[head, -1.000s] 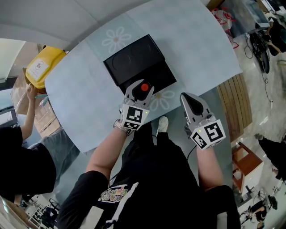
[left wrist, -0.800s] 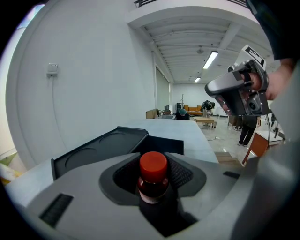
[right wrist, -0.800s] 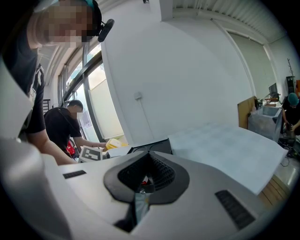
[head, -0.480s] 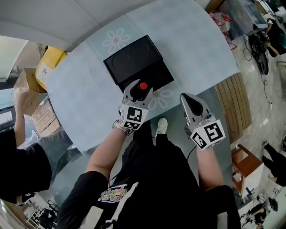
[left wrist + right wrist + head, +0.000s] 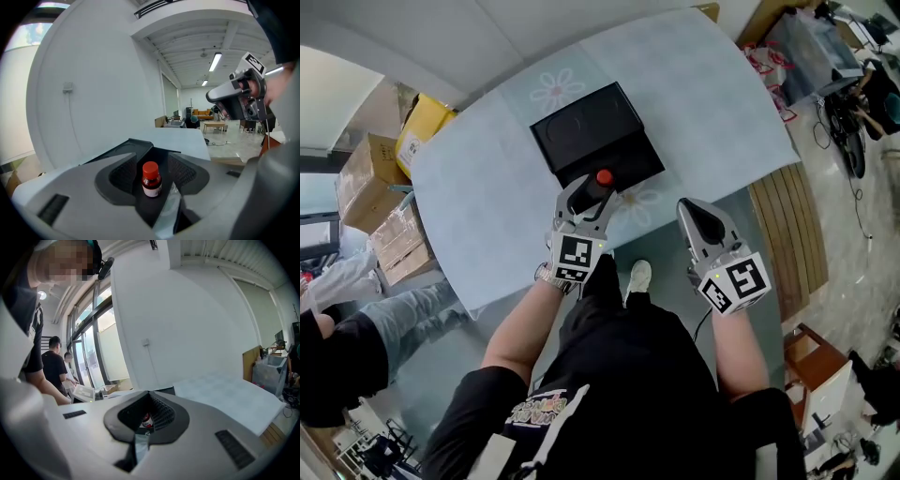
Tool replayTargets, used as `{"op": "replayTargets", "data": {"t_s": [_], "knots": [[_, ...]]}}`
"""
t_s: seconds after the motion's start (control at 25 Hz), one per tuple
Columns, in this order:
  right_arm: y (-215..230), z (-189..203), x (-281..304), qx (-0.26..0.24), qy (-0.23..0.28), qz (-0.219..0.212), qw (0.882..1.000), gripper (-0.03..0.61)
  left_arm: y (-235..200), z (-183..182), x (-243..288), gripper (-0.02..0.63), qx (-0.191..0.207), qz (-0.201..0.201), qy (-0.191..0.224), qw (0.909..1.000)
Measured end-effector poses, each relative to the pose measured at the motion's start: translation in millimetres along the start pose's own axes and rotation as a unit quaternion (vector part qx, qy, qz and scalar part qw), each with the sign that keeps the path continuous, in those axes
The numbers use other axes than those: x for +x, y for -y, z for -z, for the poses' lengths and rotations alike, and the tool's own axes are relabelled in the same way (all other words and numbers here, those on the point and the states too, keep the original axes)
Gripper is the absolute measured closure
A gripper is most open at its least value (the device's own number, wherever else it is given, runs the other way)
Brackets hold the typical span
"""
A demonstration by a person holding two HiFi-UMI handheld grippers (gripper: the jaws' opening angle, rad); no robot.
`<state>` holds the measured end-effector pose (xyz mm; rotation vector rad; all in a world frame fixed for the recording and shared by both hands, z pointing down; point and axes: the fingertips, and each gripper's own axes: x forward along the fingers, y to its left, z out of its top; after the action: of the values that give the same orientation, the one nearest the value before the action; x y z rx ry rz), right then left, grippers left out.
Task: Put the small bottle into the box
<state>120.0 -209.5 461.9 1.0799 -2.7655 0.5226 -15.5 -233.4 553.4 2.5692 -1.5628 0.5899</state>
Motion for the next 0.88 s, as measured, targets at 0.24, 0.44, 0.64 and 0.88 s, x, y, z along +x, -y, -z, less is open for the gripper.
{"op": "replayTargets", "data": {"t_s": [0.24, 0.44, 0.64, 0.88], "knots": [[-15.2, -15.2, -27.1, -0.021, 0.022, -0.022, 0.999, 0.571, 12.7, -36.9, -40.2, 0.403, -0.016, -0.031, 0.039, 0.9986], [-27.4, -18.7, -58.2, -0.038, 0.033, -0.043, 0.998, 0.571, 38.0, -67.9, -79.5, 0.468, -0.042, -0.05, 0.072, 0.9952], [-39.7, -18.4, -80.1, -0.04, 0.038, -0.058, 0.997, 0.571, 66.9, -86.9, -119.0, 0.606, -0.053, -0.045, 0.083, 0.9941], [-59.7, -13.0, -83.3, -0.034, 0.038, -0.078, 0.996, 0.571, 86.8, -95.1, -155.8, 0.606, -0.062, -0.043, 0.071, 0.9946]]}}
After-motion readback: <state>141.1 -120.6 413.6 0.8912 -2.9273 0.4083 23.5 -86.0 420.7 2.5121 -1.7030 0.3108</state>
